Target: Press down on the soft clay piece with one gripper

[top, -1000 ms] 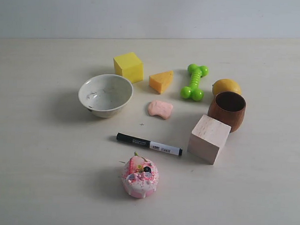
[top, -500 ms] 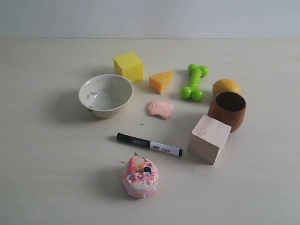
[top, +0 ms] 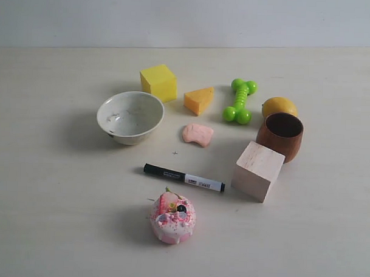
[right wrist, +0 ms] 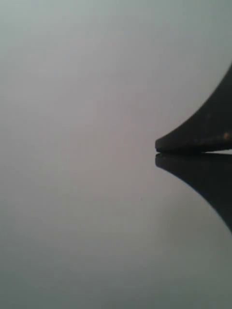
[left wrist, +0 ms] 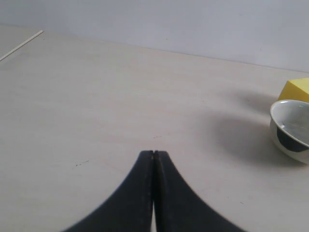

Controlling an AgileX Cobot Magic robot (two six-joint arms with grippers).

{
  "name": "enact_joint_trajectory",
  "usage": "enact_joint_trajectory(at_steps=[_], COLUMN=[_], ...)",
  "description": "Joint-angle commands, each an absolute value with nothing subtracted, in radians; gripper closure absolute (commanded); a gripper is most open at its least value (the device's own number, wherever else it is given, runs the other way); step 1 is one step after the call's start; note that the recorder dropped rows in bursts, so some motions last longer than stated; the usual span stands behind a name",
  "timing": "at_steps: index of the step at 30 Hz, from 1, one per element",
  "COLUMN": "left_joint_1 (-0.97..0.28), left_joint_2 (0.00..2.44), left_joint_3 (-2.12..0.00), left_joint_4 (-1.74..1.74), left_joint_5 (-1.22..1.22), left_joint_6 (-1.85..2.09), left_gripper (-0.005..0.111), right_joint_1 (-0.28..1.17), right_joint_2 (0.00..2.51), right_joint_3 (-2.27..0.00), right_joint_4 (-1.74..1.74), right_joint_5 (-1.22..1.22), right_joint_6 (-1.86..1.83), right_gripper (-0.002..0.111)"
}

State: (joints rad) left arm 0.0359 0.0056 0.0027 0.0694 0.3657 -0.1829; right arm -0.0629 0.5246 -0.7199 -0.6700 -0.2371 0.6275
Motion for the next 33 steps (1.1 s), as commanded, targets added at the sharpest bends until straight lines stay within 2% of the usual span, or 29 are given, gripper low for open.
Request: enact_joint_trajectory(at_steps=[1, 6, 7, 18, 28, 33], left_joint_1=[0.030, 0.030, 0.030, 0.030, 0.030, 0.030], left_joint_2=[0.000, 0.000, 0.000, 0.000, 0.000, 0.000], left_joint_3=[0.000, 0.000, 0.000, 0.000, 0.000, 0.000], left_joint_4=[0.075, 0.075, 0.075, 0.075, 0.075, 0.075], left_joint_5=[0.357, 0.357, 0.357, 0.357, 0.357, 0.357], left_joint_6=[-0.177, -0.177, -0.177, -0.177, -0.177, -0.177], left_gripper=[0.107, 0.107, 0.107, 0.107, 0.107, 0.107], right_joint_1=[-0.004, 0.084, 0.099, 0.164, 0.164, 0.164], right_joint_2=[0.705, 0.942, 0.982, 1.339, 1.382, 1.406], right_joint_3=[-0.802, -0.860, -0.866, -0.865, -0.865, -0.878], right_joint_4=[-1.124, -1.719, -1.744, -1.744, -1.610, -1.493], right_joint_5=[-0.390, -0.508, -0.511, -0.645, -0.638, -0.493], right_joint_6=[1.017, 1.611, 1.696, 1.739, 1.722, 1.694], right_gripper=[0.108, 0.108, 0.108, 0.108, 0.108, 0.108])
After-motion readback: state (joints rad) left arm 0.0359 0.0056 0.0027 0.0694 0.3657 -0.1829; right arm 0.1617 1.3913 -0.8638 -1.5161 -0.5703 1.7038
